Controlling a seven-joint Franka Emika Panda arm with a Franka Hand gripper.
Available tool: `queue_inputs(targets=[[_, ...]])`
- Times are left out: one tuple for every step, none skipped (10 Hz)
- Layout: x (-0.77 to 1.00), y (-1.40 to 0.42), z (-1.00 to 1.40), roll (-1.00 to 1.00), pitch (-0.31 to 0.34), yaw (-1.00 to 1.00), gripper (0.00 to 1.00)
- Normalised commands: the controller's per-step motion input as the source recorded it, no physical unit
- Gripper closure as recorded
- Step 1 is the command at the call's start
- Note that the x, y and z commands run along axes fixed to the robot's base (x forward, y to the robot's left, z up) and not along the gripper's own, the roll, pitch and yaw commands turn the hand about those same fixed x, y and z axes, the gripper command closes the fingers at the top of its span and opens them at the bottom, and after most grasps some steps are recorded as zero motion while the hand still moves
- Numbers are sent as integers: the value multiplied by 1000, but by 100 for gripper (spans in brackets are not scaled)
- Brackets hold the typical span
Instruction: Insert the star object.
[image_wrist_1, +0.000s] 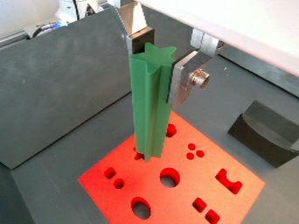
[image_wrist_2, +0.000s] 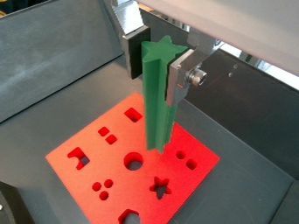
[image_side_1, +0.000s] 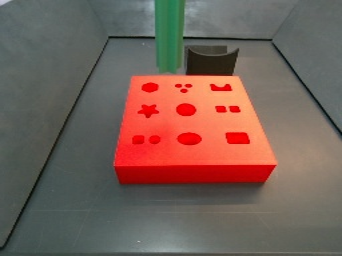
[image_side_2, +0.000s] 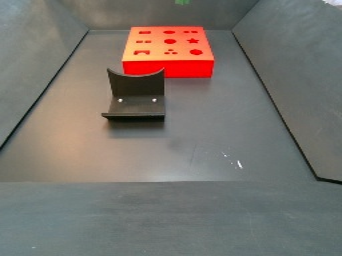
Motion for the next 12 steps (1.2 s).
queue_inputs(targets=[[0, 146, -343, -9, 0, -309, 100], [0, 366, -577, 0, 0, -600, 100], [69, 251, -631, 0, -26, -774, 100], [109, 49, -609, 40, -26, -914, 100], [6, 0, -580, 19, -59, -1000, 100], [0, 0, -520, 0, -80, -1000, 100], [0, 0, -366, 0, -80, -1000, 100], [-143, 0, -289, -4, -66, -997, 100], [-77, 0, -131, -80, -156, -937, 100], [-189, 0, 0, -81, -156, -840, 100], [-34, 120, -23, -101, -44, -274, 100], [-169, 183, -91, 0, -20, -220, 100]])
